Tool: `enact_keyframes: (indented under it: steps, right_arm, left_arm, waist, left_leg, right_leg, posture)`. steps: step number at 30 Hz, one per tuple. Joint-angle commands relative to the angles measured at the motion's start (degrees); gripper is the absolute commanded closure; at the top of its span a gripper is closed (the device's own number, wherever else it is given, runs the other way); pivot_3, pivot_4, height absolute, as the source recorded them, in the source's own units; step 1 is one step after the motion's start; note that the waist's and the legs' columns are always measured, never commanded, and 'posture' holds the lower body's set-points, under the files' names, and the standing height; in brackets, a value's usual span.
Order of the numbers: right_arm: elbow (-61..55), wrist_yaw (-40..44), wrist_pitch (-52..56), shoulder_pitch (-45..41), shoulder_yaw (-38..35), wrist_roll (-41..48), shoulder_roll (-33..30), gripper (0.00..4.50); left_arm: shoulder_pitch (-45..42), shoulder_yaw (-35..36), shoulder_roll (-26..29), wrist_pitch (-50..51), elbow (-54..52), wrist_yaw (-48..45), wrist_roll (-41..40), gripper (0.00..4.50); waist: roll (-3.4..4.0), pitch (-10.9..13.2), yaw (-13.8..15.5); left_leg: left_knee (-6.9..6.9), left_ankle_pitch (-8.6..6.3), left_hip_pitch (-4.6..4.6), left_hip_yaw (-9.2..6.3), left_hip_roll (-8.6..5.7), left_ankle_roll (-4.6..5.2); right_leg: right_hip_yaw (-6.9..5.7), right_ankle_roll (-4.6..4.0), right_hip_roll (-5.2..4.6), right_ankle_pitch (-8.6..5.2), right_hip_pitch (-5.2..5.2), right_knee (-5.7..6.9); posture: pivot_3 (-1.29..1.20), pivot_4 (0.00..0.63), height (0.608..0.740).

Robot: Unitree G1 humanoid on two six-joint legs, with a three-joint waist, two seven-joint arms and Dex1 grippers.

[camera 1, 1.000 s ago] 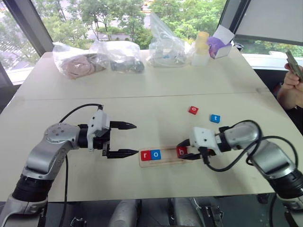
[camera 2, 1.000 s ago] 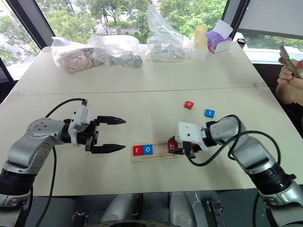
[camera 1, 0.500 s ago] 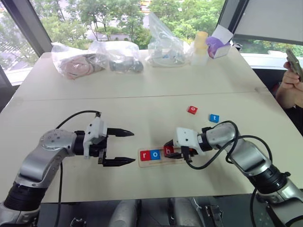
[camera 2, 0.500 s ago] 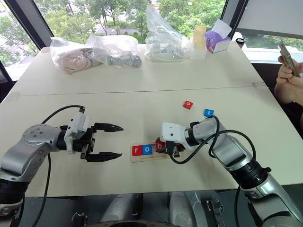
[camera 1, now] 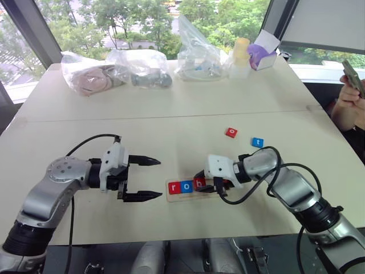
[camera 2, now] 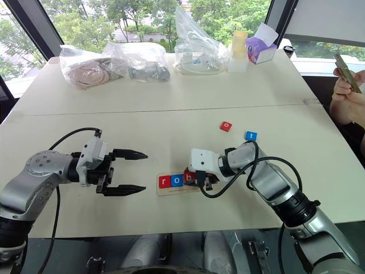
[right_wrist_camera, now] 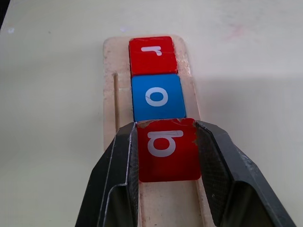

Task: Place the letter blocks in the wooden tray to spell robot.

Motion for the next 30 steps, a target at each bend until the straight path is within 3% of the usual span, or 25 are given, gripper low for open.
enact_keyframes:
  steps: [1,4,14,17,23,30]
  right_arm:
    - [-0.24,-0.39,-1.19,-1.23,-0.69,-0.30,0.55,1.33]
    - [-0.51,-0.16,-0.86,-1.60,-1.12,0.00,0.20,0.03]
    - [1.06,-2.53,2.55,-4.40,-10.57,4.75,-0.56,0.03]
    - [6.79,-7.94,4.37,-7.09,-16.70,5.49,0.57,0.03]
    - [11.04,-21.60,11.28,-10.12,-22.03,3.60,4.44,0.03]
    - [13.12,-28.72,11.66,-8.93,-24.07,2.66,6.27,0.03]
  left_arm:
    - [0.01,1.08,-0.20,-1.03,-1.00,0.46,-0.16,0.00]
    - [0.17,1.06,-0.46,-1.22,-0.92,0.70,-0.10,0.00]
    - [0.35,1.37,-0.40,-0.86,-0.87,0.73,-0.63,0.00]
    - [0.14,1.55,0.06,-1.11,-0.22,0.05,-0.48,0.00]
    - [0.01,1.40,-0.31,-2.04,0.58,-0.07,0.07,0.00]
    - [0.11,1.01,-0.55,-3.35,1.61,-0.38,0.52,0.00]
  waist:
    - [0.00,0.00,0.00]
    - [0.00,0.00,-0.04]
    - [0.00,0.00,0.00]
    - [0.00,0.00,0.01]
    - [0.00,0.00,-0.21]
    - [0.01,0.00,-0.05]
  left_leg:
    - [0.00,0.00,0.00,0.00,0.00,0.00]
    - [0.00,0.00,0.00,0.00,0.00,0.00]
    - [0.00,0.00,0.00,0.00,0.00,0.00]
    - [0.00,0.00,0.00,0.02,-0.01,0.00]
    - [-0.10,0.00,0.00,0.02,0.00,0.00]
    - [-0.32,0.03,0.00,0.05,-0.01,-0.05]
  right_leg:
    - [0.00,0.00,0.00,0.00,0.00,0.00]
    - [0.00,0.00,0.01,0.00,0.00,0.00]
    - [0.00,0.00,0.01,0.00,-0.01,0.00]
    - [0.00,0.00,-0.01,0.01,0.00,0.00]
    - [0.03,-0.02,-0.02,0.02,-0.06,0.01]
    - [0.07,-0.02,-0.02,0.03,-0.19,0.02]
  posture:
    - [0.00,0.150,0.740]
    - [0.00,0.150,0.740]
    - [0.00,0.150,0.740]
    - [0.00,0.150,0.740]
    - [0.00,0.150,0.740]
    - [0.00,0.150,0.740]
